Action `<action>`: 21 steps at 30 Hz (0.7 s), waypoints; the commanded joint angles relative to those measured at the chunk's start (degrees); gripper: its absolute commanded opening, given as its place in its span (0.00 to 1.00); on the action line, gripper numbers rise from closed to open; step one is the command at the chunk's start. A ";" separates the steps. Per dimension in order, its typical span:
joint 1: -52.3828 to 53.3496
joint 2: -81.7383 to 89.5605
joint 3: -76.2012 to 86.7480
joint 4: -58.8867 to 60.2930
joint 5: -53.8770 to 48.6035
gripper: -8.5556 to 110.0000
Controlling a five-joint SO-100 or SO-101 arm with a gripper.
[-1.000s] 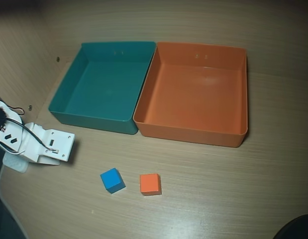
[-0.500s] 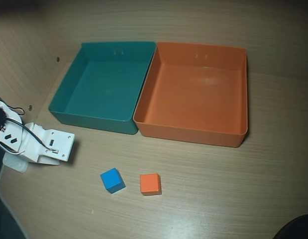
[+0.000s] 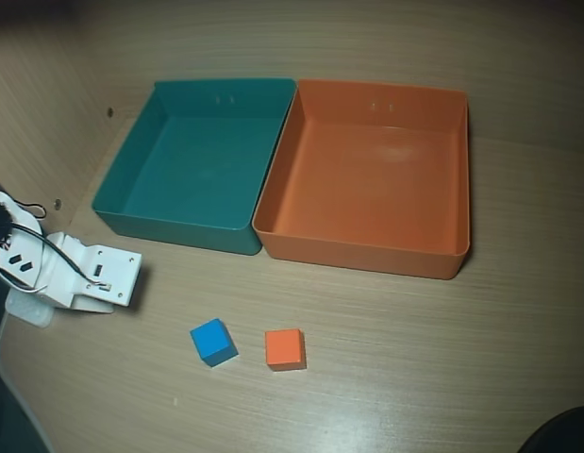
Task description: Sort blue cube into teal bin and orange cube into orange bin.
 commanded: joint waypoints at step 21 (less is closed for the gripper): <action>0.18 -51.59 -50.63 -14.77 -8.96 0.25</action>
